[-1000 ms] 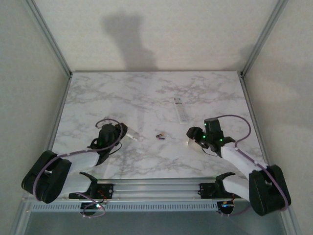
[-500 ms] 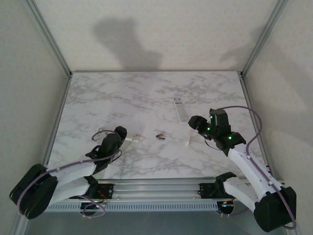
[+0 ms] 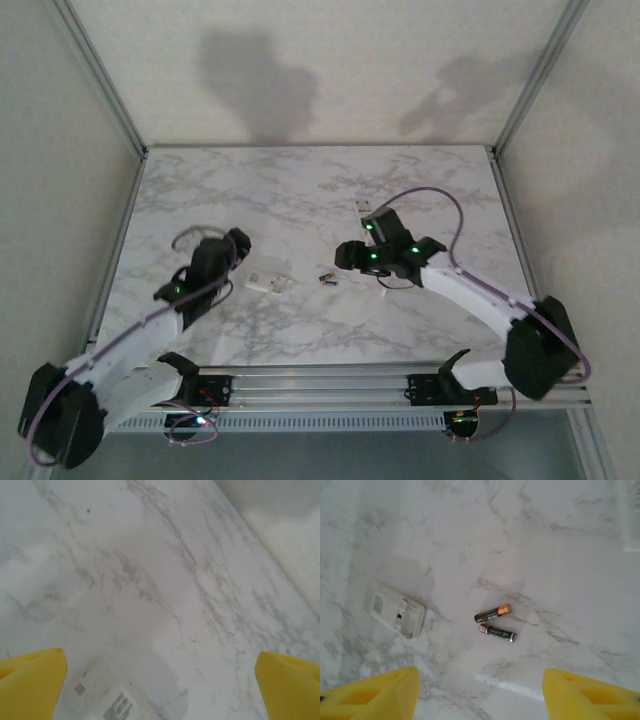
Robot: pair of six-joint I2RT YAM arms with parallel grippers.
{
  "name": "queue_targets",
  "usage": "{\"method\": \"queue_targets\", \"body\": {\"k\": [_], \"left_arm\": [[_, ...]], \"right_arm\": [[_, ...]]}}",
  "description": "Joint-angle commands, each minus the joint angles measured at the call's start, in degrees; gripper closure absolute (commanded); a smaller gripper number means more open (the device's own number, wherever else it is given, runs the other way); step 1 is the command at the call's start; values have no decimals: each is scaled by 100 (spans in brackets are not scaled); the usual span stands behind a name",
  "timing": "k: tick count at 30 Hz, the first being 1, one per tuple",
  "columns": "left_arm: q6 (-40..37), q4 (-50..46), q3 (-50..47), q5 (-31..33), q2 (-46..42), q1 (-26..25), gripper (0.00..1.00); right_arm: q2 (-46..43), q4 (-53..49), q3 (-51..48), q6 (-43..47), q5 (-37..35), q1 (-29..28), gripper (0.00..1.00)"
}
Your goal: Load the batteries into the remote control
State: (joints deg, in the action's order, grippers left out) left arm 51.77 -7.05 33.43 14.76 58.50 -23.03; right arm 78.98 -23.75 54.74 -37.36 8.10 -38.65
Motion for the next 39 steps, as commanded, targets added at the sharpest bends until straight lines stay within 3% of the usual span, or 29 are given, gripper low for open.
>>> {"method": "queue_targets", "body": {"k": [1, 5, 8, 17, 21, 25, 29, 39], "left_arm": [[-1996, -1440, 1107, -1024, 1160, 403, 4], [-2940, -2245, 2029, -1016, 2460, 421, 6], [-3219, -2355, 2251, -1252, 3151, 457, 11], [-3025, -1845, 2050, -1866, 3821, 460, 18], [-2790, -1666, 1891, -2136, 3916, 460, 27], [-2434, -1362, 1718, -2451, 3926, 458, 36], [-2341, -1305, 1706, -2506, 3975, 438, 39], [-2003, -1378, 1447, -2504, 3668, 422, 42]], "right_arm": [[680, -563, 411, 361, 145, -85, 35], [1359, -652, 728, 352, 182, -244, 40], [1657, -623, 906, 488, 126, -383, 42], [2219, -791, 1151, 1471, -43, -635, 42], [2433, -1046, 1454, 1528, -193, -632, 43], [2681, -1456, 1875, 464, -724, -632, 47], [2769, -1132, 1863, -494, -345, -635, 49], [2836, -1015, 1918, -1379, -366, -634, 55]]}}
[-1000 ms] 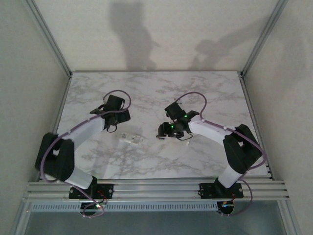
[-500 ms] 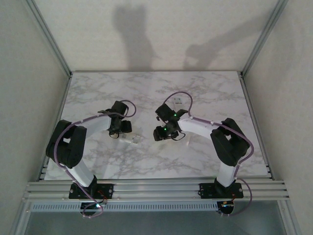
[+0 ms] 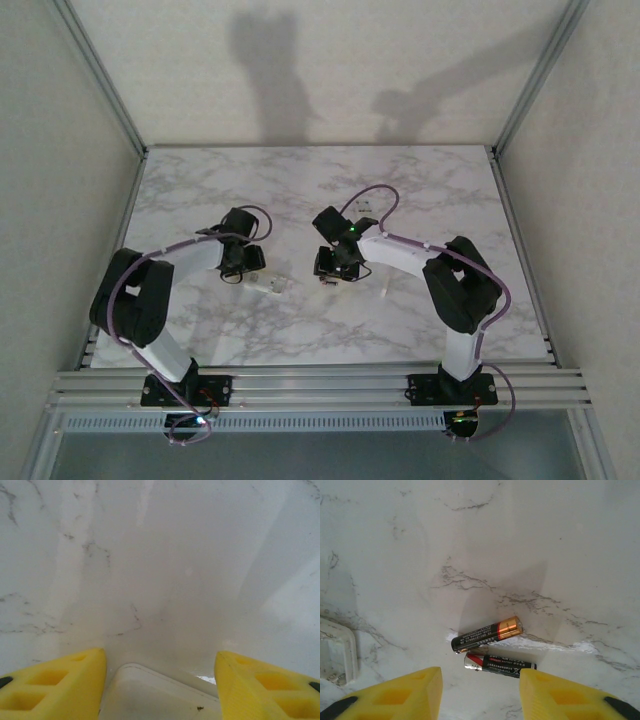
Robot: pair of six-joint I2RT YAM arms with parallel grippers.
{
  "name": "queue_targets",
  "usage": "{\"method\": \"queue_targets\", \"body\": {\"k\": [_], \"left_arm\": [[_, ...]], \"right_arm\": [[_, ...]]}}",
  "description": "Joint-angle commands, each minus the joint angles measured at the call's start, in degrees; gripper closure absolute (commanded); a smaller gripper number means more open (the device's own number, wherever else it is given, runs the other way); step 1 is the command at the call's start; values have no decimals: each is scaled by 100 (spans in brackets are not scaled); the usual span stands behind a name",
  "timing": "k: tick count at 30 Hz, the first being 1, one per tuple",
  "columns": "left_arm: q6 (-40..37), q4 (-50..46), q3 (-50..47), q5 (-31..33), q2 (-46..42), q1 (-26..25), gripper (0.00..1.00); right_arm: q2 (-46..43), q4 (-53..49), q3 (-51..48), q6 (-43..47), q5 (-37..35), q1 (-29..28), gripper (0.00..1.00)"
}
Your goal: Load the batteries into the remote control
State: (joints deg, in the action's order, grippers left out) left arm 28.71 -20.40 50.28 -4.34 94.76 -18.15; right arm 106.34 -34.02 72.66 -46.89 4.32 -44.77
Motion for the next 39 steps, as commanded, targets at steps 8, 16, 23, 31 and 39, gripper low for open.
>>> {"method": "queue_targets", "body": {"k": [8, 16, 23, 31, 39], "left_arm": [[363, -191, -234, -503, -107, -72, 42], [461, -223, -273, -393, -362, -70, 42], [400, -239, -200, -203, -471, -65, 30], [278, -403, -44, 265, -1094, -66, 15], [-150, -354, -58, 267, -2291, -78, 7]], "right_arm": [[403, 78, 254, -488, 236, -22, 66], [632, -52, 389, -520, -102, -23, 68], [551, -69, 442, -224, -90, -22, 67], [-197, -369, 265, 901, -406, -20, 63], [-1119, -931, -480, -634, -151, -141, 58]]}}
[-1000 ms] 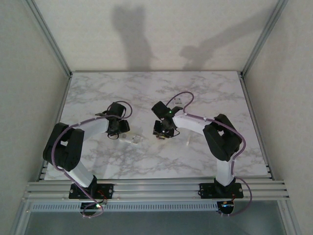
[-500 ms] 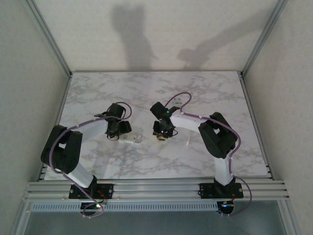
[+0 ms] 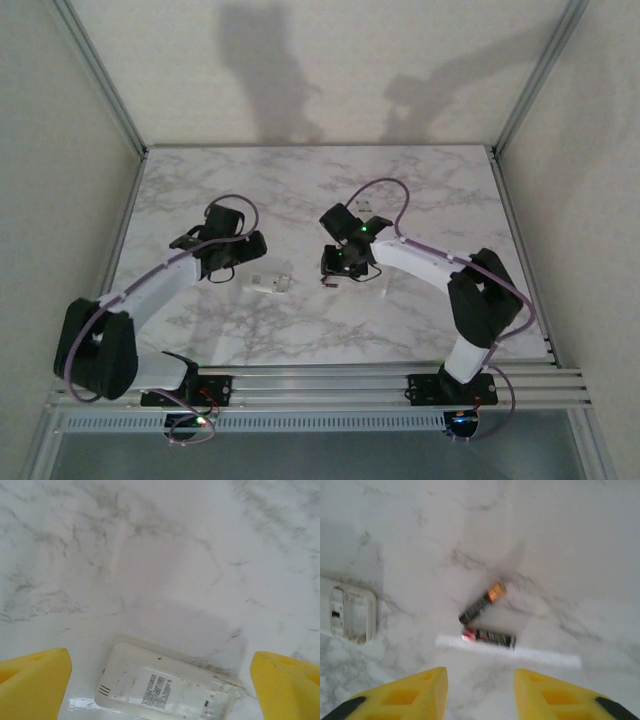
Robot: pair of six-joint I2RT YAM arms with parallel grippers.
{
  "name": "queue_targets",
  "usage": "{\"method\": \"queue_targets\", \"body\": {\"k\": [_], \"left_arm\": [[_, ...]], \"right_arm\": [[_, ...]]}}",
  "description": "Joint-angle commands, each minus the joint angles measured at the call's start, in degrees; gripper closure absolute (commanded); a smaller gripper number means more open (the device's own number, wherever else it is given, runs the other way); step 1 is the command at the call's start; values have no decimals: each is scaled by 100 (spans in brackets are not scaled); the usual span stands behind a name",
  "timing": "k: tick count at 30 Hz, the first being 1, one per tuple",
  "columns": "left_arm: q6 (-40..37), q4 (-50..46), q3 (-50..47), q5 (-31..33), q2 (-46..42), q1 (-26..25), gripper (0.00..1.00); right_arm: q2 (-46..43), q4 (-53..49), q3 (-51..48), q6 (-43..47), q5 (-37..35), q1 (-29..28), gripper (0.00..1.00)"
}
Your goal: Load the batteries into the remote control
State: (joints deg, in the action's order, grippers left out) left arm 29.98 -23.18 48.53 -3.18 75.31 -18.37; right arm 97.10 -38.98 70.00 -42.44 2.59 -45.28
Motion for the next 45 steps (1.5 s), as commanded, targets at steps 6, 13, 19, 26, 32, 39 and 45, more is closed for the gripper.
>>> {"method": "queue_targets", "body": {"k": [6, 13, 19, 26, 32, 39, 45], "left_arm": [[-1179, 244, -63, 214, -1164, -74, 5], [-1901, 342, -182, 512, -1492, -69, 3], [-1741, 305, -272, 684, -1680, -56, 1], [-1573, 371, -427, 712, -2060, -53, 1], [-1609, 352, -415, 728, -2074, -61, 1], [-1611, 373, -421, 664, -2066, -57, 0], [-1627, 359, -414, 675, -2056, -55, 1]], "right_arm": [[15, -313, 277, -1963, -826, -86, 58], [386, -573, 665, -2105, -1040, -122, 61], [168, 973, -567, -4110, 96, -202, 61], [435, 952, -603, -4944, -40, -236, 66], [738, 1009, -481, -5109, -28, -227, 67], [1037, 921, -367, -5191, -140, -232, 69], [1137, 780, -359, -5102, -114, -245, 78]]}}
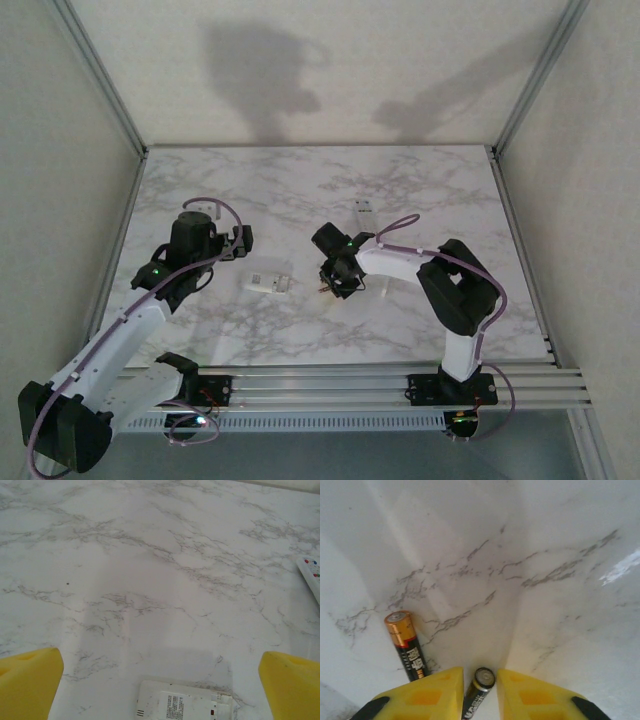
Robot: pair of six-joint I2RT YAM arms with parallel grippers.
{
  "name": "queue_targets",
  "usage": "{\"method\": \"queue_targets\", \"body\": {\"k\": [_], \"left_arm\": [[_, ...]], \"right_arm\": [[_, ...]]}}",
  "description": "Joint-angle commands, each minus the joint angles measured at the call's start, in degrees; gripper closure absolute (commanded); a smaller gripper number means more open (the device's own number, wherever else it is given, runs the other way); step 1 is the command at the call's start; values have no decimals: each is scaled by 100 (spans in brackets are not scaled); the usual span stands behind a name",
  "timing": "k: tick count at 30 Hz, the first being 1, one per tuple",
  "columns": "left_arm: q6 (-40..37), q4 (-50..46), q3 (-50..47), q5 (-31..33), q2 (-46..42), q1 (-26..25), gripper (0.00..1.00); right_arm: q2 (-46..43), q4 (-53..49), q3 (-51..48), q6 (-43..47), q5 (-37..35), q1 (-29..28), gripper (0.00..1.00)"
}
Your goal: Load the batteries into the remote control
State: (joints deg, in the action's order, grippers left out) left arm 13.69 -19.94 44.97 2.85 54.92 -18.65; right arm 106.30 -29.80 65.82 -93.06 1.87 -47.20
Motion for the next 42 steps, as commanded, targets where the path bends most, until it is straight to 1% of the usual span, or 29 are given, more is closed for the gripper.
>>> {"method": "queue_targets", "body": {"k": [1, 7, 9, 10, 11, 12, 13, 16, 17, 19, 23, 25, 29, 31, 35, 40, 42], "left_arm": [[2, 36, -58, 83, -18, -31, 0], [28, -5, -65, 144, 48, -24, 0], [90, -9, -74, 108, 109, -21, 0], [150, 1, -79, 28, 162, -22, 0], [271, -5, -80, -91, 251, -18, 0], [460, -9, -85, -213, 336, -22, 0], [748, -6, -93, -422, 443, -16, 0], [1664, 119, -286, -945, 627, -16, 0], [1891, 207, -405, -971, 630, -11, 0], [2126, 264, -619, -808, 579, 41, 1], [2288, 126, -898, -606, 259, 235, 1], [2330, 163, -1053, -690, 32, 333, 0], [2312, 192, -1140, -963, -133, 370, 0], [2239, 231, -1150, -1070, -172, 366, 0], [2158, 226, -1180, -1072, -200, 371, 0], [2102, 259, -1230, -1025, -154, 370, 0], [2094, 287, -1243, -1015, -123, 366, 1]], "right_arm": [[200, -200, 55, 4, -76, -58, 79], [-208, -430, -23, 625, -458, -73, 89], [-473, -160, -60, 1258, -592, -113, 94], [-624, 106, -74, 1772, -651, -167, 96], [-767, 363, -58, 2349, -697, -281, 98], [-842, 489, 0, 2817, -712, -432, 98], [-850, 424, 153, 3228, -739, -595, 99], [-561, 57, 804, 3903, -456, -905, 99], [-419, -21, 996, 3977, -364, -983, 100], [-172, -81, 1275, 4005, -286, -1083, 100], [368, -91, 1763, 3936, -42, -1163, 100], [631, -132, 2030, 3931, 27, -1182, 100], [971, -433, 2388, 3807, -200, -1186, 100], [1112, -442, 2457, 3798, -195, -1186, 100], [1297, -426, 2452, 3722, -204, -1186, 100], [1431, -438, 2448, 3582, -379, -1173, 96], [1491, -404, 2509, 3585, -324, -1158, 96]]}}
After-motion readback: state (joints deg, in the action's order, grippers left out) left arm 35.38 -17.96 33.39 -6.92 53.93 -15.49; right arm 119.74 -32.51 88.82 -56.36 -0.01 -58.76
